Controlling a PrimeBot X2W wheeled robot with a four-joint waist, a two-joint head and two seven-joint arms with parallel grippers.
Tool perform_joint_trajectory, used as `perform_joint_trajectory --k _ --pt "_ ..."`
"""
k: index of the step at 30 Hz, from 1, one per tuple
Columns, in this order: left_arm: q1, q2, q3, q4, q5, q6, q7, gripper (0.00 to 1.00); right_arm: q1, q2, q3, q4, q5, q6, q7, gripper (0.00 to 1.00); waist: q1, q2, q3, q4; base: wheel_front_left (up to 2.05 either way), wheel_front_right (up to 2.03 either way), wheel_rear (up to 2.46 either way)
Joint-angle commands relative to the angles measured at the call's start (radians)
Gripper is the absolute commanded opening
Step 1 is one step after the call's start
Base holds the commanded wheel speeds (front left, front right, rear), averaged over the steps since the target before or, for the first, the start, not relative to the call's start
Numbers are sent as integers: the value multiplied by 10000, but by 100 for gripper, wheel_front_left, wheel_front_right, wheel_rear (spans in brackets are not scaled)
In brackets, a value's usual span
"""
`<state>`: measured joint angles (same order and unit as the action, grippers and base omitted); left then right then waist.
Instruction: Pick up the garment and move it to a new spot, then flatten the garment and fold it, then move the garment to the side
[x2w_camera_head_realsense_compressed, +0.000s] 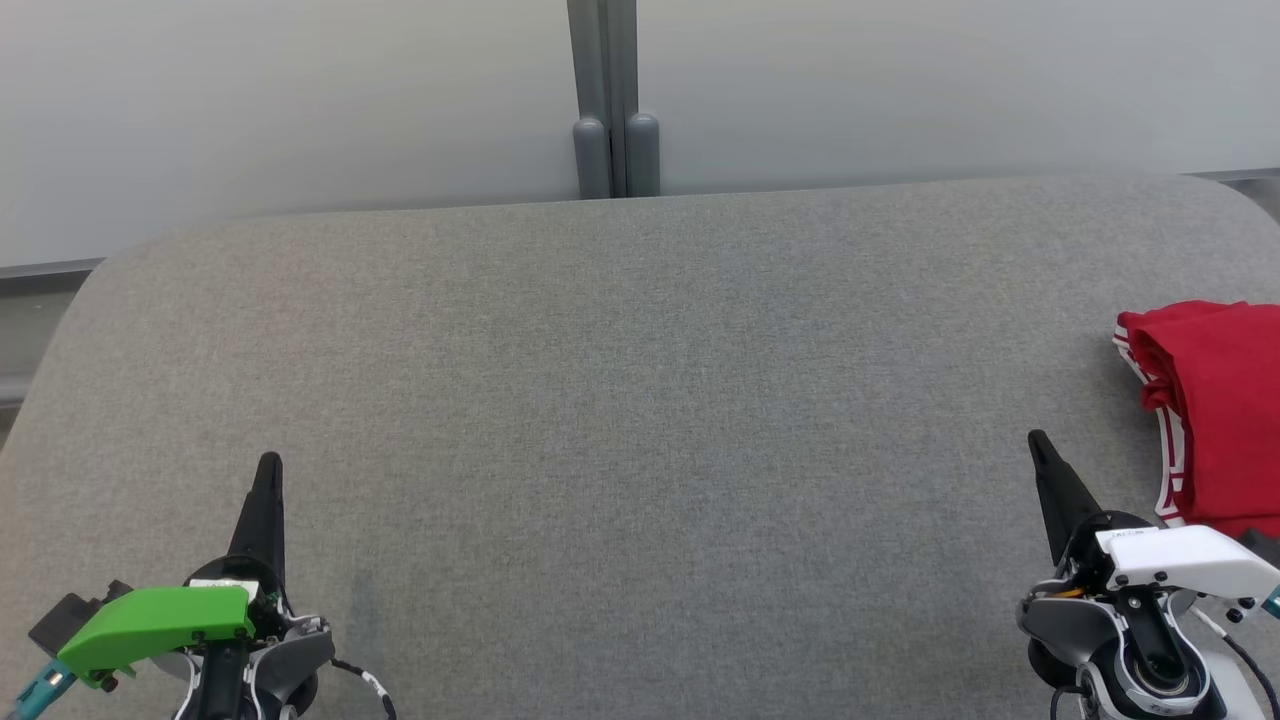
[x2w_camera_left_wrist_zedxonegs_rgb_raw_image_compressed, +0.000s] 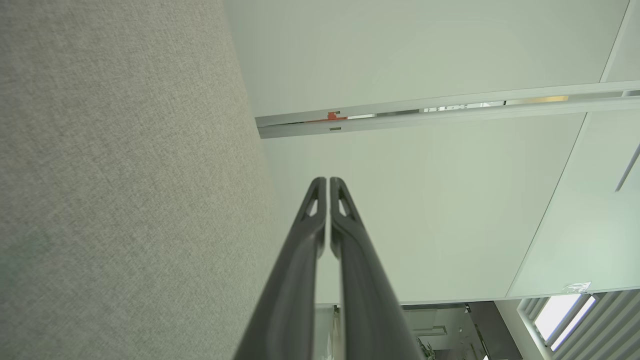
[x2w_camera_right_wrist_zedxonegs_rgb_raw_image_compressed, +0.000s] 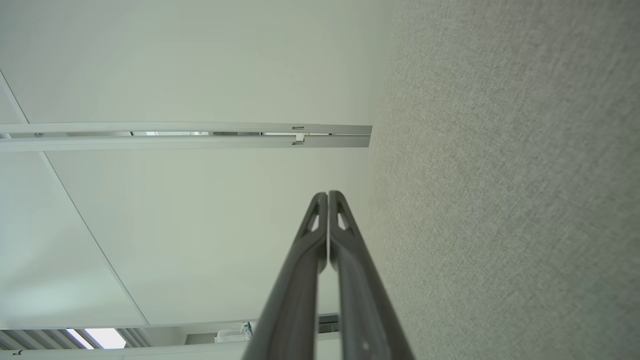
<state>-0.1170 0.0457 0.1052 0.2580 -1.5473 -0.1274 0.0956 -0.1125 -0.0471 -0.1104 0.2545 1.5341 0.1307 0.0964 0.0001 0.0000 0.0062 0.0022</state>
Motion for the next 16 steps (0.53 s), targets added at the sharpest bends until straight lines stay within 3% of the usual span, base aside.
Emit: perform_joint_trajectory --k 1,16 --pt "123 76 62 -84 -168 -51 80 0 63 -49 -29 -70 220 1 76 0 -1 0 -4 -3 0 0 0" --pt "144 78 110 -149 -663 -60 224 0 80 -53 -51 -130 815 0 215 0 -1 0 -31 -22 0 0 0"
